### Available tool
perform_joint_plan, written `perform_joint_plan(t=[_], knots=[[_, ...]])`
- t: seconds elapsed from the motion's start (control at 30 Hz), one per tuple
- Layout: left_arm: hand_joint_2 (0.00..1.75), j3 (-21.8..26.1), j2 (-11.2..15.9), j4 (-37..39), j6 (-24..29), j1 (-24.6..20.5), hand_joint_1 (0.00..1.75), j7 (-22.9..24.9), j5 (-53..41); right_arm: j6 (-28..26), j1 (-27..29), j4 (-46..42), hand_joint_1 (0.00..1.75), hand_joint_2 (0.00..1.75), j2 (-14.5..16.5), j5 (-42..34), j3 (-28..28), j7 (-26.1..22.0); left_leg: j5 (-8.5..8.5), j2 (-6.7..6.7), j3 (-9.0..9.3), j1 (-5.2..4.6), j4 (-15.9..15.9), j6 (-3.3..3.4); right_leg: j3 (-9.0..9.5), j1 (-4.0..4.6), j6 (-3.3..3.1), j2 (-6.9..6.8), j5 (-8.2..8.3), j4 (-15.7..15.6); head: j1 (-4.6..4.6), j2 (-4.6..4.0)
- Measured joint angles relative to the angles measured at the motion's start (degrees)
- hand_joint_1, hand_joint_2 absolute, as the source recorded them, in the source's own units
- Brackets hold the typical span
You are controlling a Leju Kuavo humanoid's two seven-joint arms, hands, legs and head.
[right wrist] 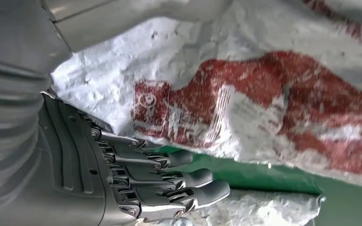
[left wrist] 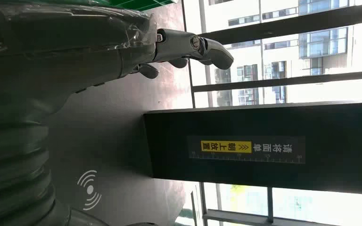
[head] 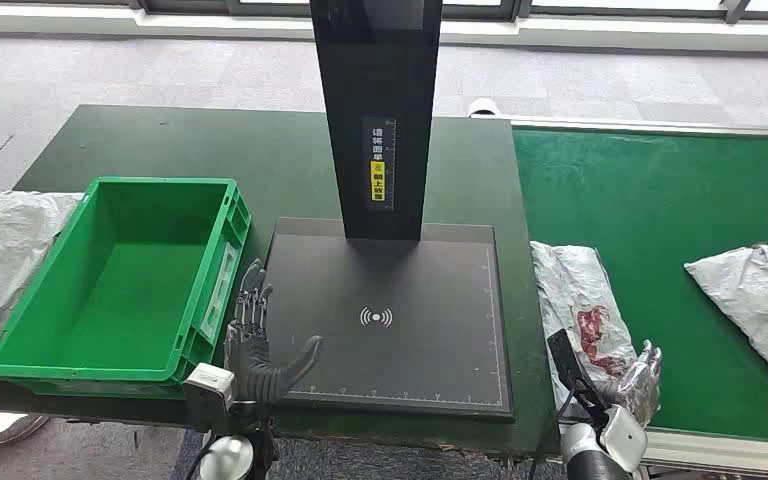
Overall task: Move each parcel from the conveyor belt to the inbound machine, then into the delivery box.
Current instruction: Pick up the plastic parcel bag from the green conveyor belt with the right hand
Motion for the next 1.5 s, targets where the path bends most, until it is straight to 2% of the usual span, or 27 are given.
perform_joint_plan(t=[0.17, 0.4, 0.9, 0.97, 1.07, 1.2, 1.27, 1.5], knots=[[1.75, 0.72, 0.0, -0.3, 0.48, 0.29, 0.0, 0.0, 0.01, 9.32, -1.66, 1.96, 1.75, 1.75, -0.19, 0.09, 1.2, 1.79, -0.13, 0.29, 0.25, 0.06, 0.0, -0.02, 0.18, 0.1, -0.01, 0.25, -0.02, -0.05, -0.02, 0.0], [1.75, 1.81, -0.08, -0.62, -0.11, 0.6, 0.0, 0.0, -0.13, 13.17, -3.11, 3.21, 1.75, 1.75, -0.87, 0.13, 3.53, 3.52, -0.51, 0.71, 0.66, 0.18, 0.01, 0.12, 1.1, 0.16, 0.04, 0.65, -0.14, -0.29, 0.0, 0.0], [1.75, 3.33, -0.41, -0.85, -0.42, 1.03, 0.0, 0.0, -0.59, 5.15, -2.55, 3.63, 1.75, 1.75, -0.75, -1.1, 6.5, 0.17, -0.35, 0.59, 0.91, 0.18, 0.01, 0.01, 0.88, 0.19, 0.05, 0.56, -0.06, -0.25, 0.0, -0.01], [1.75, 3.56, -0.45, -0.98, -0.42, 1.15, 0.0, 0.0, -0.91, 1.35, -2.27, 3.56, 1.75, 1.75, -0.55, -2.6, 6.71, -2.26, -0.35, 0.57, 0.87, 0.18, 0.01, 0.01, 0.85, 0.19, 0.05, 0.54, -0.06, -0.25, 0.0, -0.01], [1.75, 3.94, -0.53, -1.38, -0.46, 1.37, 0.0, 0.0, -1.23, -5.85, -0.95, 1.43, 1.75, 1.75, 0.39, -7.43, 7.17, -10.21, -0.35, 0.54, 0.82, 0.18, 0.01, 0.01, 0.81, 0.19, 0.05, 0.51, -0.06, -0.25, 0.0, 0.0], [1.75, 4.4, -0.62, -1.73, -0.69, 1.55, 0.0, 0.0, -1.3, -8.6, 3.64, -11.97, 1.75, 1.75, 4.25, -17.31, 7.43, -28.42, -0.34, 0.3, 0.68, 0.18, 0.01, -0.01, 0.72, 0.2, 0.0, 0.29, -0.11, -0.24, 0.0, -0.01], [1.75, 4.53, -0.64, -1.75, -0.76, 1.57, 0.0, 0.0, -1.31, -8.85, 5.17, -18.71, 1.75, 1.75, 6.28, -21.21, 7.42, -35.37, -0.34, 0.29, 0.65, 0.18, 0.0, -0.03, 0.67, 0.21, -0.02, 0.28, -0.14, -0.24, -0.02, -0.01], [1.75, 4.78, -0.7, -1.74, -0.86, 1.61, 0.0, 0.0, -1.31, -8.9, 7.64, -31.31, 1.75, 1.75, 9.47, -26.36, 7.4, -40.56, -0.36, 0.26, 0.64, 0.17, 0.0, 0.0, 0.66, 0.16, -0.01, 0.26, -0.2, -0.24, -0.02, -0.01]])
